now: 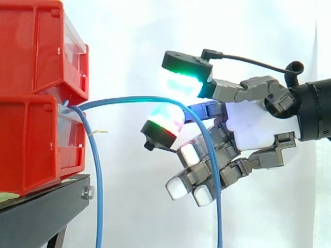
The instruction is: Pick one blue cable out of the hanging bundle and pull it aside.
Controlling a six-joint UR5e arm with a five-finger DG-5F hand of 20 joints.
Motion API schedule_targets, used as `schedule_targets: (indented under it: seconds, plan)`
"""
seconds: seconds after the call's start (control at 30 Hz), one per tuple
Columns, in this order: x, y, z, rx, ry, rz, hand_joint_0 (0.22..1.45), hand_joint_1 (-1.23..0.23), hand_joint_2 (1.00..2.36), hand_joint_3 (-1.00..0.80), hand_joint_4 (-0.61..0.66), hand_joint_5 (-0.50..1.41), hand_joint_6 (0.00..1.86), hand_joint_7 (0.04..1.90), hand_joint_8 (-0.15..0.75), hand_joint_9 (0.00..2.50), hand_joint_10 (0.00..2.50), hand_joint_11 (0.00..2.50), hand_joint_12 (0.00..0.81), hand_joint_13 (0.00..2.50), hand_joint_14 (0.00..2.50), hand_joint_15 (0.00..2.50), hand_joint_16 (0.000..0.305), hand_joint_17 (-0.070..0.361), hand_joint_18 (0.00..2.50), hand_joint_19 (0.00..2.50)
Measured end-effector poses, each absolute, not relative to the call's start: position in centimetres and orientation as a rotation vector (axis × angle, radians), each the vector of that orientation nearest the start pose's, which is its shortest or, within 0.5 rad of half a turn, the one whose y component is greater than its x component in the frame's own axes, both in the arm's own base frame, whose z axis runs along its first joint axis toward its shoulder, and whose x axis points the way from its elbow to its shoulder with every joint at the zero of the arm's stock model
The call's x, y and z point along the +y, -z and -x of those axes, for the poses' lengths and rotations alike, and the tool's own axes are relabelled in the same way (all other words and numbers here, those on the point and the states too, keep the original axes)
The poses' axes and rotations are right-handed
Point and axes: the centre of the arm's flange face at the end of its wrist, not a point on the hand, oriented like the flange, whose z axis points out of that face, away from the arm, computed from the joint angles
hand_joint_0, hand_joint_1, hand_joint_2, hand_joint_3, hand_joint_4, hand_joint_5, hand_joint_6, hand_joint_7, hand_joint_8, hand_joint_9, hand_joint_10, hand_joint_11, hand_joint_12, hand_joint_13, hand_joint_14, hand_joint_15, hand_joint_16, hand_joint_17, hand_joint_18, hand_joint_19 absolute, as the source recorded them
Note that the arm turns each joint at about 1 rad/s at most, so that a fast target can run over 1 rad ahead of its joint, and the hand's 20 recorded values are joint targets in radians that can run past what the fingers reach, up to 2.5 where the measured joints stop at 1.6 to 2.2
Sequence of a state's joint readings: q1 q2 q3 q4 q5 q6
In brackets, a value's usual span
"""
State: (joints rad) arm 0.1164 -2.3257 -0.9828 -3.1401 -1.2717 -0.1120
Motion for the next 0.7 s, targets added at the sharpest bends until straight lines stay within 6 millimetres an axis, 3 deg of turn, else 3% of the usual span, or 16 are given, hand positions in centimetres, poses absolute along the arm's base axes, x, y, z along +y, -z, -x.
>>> schedule_targets:
  seconds: [0.17, 0.33, 0.5, 0.7]
  plan:
    - [-7.4, -29.33, -76.93, 1.266, -0.889, -1.299, 0.55, -0.69, 1.02, -0.28, 0.02, -0.11, 0.84, 1.3, 0.259, 1.09, 0.02, 0.52, 0.334, 0.78, 0.02, 0.44, 0.047, 0.105, 0.77, 0.53]
    - [-7.38, -29.34, -76.93, 1.266, -0.89, -1.299, 0.63, -0.85, 1.01, -0.44, 0.12, -0.13, 0.86, 1.27, 0.274, 1.0, 0.02, 0.54, 0.332, 0.73, 0.02, 0.43, 0.047, 0.105, 0.74, 0.47]
    - [-7.38, -29.35, -76.94, 1.266, -0.89, -1.299, 0.68, -0.9, 1.0, -0.5, 0.06, -0.13, 0.88, 1.35, 0.265, 1.0, 0.02, 0.54, 0.324, 0.72, 0.02, 0.4, 0.046, 0.104, 0.75, 0.43]
    - [-7.46, -29.34, -76.91, 1.267, -0.888, -1.3, 0.63, -0.93, 1.0, -0.5, 0.08, -0.11, 0.9, 1.35, 0.263, 1.05, 0.02, 0.54, 0.321, 0.76, 0.02, 0.42, 0.046, 0.103, 0.78, 0.44]
